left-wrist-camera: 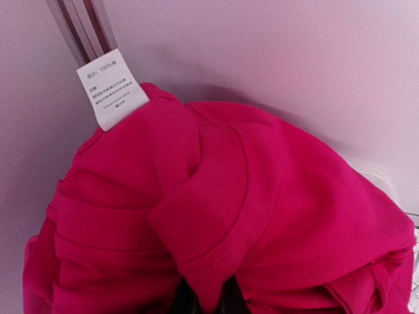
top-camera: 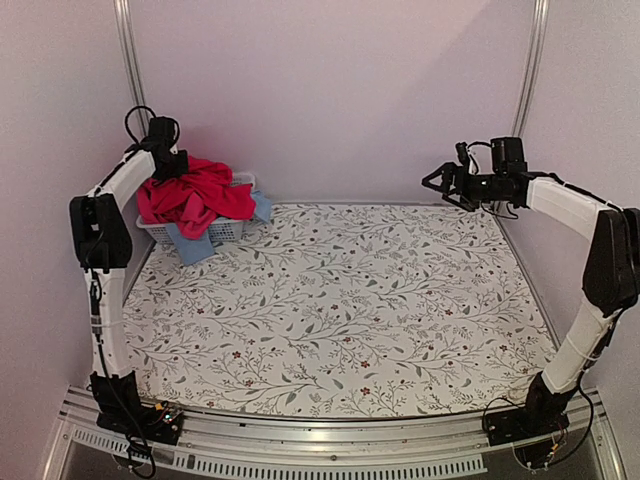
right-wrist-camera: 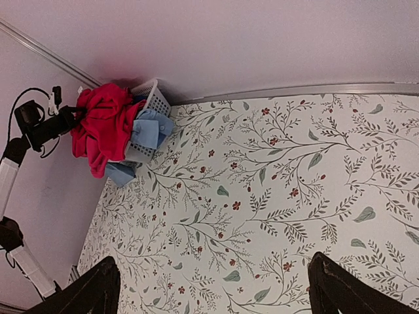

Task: Fold and stack the mixed laundry pile
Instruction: Pick up the crumpled T-shirt from the bin, then place the crumpled T-shirt at the center of the board.

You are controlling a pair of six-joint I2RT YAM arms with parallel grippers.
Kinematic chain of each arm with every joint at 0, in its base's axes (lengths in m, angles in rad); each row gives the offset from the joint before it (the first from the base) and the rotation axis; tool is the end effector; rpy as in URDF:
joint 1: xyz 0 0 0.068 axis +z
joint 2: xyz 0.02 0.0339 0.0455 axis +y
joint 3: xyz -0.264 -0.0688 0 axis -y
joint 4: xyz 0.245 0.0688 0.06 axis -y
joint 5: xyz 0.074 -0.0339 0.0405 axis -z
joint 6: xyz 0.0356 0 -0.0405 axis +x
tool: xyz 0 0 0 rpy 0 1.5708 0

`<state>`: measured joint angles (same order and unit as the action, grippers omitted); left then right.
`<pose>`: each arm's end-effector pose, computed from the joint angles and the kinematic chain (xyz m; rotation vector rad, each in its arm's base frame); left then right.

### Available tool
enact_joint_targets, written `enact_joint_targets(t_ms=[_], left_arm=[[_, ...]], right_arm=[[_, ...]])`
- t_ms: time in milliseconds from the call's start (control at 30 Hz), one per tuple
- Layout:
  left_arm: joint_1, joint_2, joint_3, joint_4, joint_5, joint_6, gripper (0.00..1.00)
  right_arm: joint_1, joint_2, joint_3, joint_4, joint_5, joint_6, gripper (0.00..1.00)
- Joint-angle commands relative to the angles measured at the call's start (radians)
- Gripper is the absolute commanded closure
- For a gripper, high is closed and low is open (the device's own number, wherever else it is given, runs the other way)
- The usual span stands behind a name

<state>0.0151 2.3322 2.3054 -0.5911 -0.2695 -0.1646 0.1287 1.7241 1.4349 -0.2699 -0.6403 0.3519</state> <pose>0.5367 0.0176 0.2953 -0.3452 2.1431 0.2093 0.3932 0.0723 0.3076 -0.1508 2.1492 0.9618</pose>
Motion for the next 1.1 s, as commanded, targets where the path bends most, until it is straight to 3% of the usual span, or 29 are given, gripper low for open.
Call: enact_joint_targets(t_ms=[0,133,333,633,900,1067], left_arm=[[-0.008,-0.141,0.004,0.031,0.103,-0.003,1.0],[-0.012,-0.276,-0.022,0.067,0.267,-0.056,1.0],[-0.105,-0.451,-0.104,0.119,0.476,-0.106,1.0],[-0.42,-0.62,-0.196,0.224,0.763,-0.161,1.0],[-0.691,-0.635,-0.233,0.174,0.795,-0.118,1.0],[-0.759,-0.583,-0.324,0.103,0.707,-0.09,1.0]], right_arm=[[-0.006,-0.067,0.042,0.022,-0.025,0.057,0.01],[0.001,-0.111,0.049,0.053,-0.024,0.119,0.01],[0.036,-0.145,0.072,0.055,0.011,0.199,0.01],[0.108,-0.183,0.225,-0.084,0.146,0.334,0.01],[0.124,-0.221,0.391,-0.151,0.204,0.432,0.01],[0.125,-0.21,0.457,-0.11,0.152,0.474,0.01]])
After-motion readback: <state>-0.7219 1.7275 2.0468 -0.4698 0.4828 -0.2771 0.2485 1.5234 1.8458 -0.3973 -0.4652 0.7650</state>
